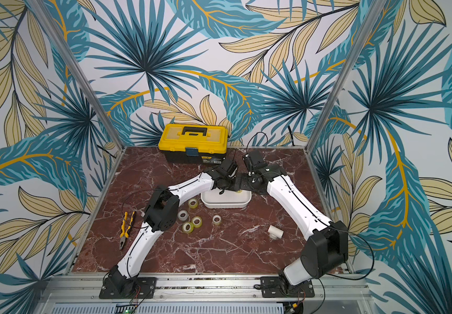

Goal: Put the transparent tape into the storage box
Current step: Place the tape in the storage box, then pick up the tape at the center of the board.

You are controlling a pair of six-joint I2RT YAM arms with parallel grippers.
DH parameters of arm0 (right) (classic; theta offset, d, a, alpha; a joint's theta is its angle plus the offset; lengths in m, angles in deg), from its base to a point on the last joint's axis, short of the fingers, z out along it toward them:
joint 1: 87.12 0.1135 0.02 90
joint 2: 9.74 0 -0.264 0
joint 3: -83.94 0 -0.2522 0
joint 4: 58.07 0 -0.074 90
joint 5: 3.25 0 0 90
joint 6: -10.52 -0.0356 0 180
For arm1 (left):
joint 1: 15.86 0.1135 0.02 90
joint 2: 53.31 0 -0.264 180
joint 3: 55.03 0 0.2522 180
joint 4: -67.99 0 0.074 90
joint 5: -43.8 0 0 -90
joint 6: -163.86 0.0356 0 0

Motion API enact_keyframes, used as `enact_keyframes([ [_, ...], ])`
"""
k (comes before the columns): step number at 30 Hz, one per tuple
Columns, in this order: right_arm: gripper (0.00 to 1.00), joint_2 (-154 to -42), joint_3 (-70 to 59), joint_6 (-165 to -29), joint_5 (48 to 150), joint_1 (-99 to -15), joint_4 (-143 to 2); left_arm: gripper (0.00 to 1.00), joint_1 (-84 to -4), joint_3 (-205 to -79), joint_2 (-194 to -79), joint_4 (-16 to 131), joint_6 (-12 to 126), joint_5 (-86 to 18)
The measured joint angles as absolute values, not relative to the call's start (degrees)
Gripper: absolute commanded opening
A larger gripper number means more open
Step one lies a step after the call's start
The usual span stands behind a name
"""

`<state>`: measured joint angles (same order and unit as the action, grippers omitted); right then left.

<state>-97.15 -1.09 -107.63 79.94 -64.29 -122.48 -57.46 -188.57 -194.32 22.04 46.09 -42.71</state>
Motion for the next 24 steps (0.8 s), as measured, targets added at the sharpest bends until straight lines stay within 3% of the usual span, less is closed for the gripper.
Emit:
enact_keyframes([
  [12, 1.00, -97.1, -1.1, -106.8, 81.2, -64.3, -122.4, 0.58, -56.9, -183.4, -186.2, 22.2, 47.0, -45.2],
  [24, 0.99, -97.8, -1.5, -101.0, 87.5, -61.4, -122.9, 0.60, -47.5, -156.0, -148.7, 17.6, 46.2, -54.2],
])
